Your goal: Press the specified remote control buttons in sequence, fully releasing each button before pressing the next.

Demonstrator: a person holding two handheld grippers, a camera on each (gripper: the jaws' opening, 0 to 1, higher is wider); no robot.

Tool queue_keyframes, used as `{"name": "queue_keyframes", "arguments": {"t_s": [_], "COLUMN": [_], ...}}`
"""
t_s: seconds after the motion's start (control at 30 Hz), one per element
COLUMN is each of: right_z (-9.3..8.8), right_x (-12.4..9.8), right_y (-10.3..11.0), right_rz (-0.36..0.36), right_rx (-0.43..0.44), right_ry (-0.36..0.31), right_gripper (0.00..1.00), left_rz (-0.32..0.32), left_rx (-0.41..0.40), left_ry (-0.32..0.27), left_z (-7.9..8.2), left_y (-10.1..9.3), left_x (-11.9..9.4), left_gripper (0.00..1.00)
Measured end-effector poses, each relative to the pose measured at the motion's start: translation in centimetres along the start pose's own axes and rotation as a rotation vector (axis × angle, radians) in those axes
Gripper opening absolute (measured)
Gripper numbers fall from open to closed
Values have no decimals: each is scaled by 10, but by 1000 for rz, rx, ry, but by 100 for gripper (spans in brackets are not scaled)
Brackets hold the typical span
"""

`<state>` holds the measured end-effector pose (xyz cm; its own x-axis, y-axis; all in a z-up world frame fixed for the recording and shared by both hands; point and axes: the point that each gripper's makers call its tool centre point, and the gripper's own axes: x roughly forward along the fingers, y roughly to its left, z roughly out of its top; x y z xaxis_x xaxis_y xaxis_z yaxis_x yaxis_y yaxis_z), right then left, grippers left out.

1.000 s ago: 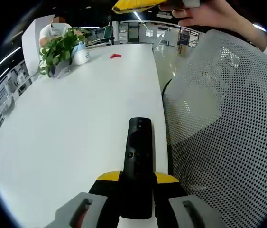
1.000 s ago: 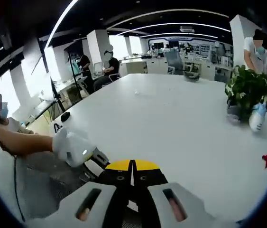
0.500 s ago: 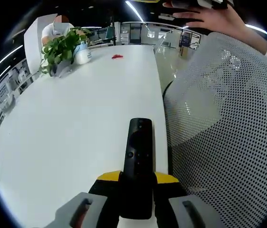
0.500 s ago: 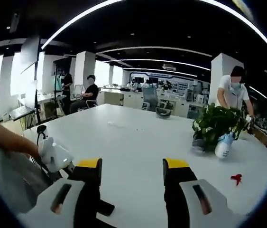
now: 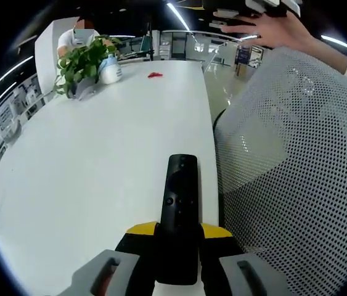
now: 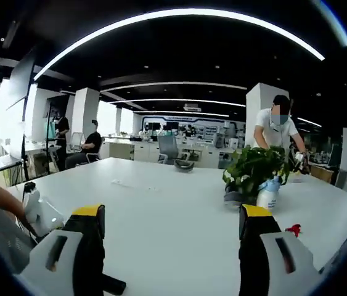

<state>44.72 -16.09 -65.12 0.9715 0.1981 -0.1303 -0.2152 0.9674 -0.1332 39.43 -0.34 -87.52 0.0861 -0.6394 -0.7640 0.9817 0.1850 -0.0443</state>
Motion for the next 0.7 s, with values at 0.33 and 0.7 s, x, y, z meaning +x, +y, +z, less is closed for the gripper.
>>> {"name": "queue_keyframes", "arguments": {"t_s": [0.33, 0.7], "right_z": [-1, -8], "right_x": [-1, -4], "right_y": [-6, -17], "right_rz": [-54, -96], "right_rx": [-73, -39], "right_ry": [11, 45], "right_gripper": [100, 100], "left_rz": [4, 20], "left_rx": [25, 9], "left_ry": [17, 6], "left_z": [1, 1], "left_y": [-1, 1], "left_x": [1, 2], "left_gripper": [25, 25]}}
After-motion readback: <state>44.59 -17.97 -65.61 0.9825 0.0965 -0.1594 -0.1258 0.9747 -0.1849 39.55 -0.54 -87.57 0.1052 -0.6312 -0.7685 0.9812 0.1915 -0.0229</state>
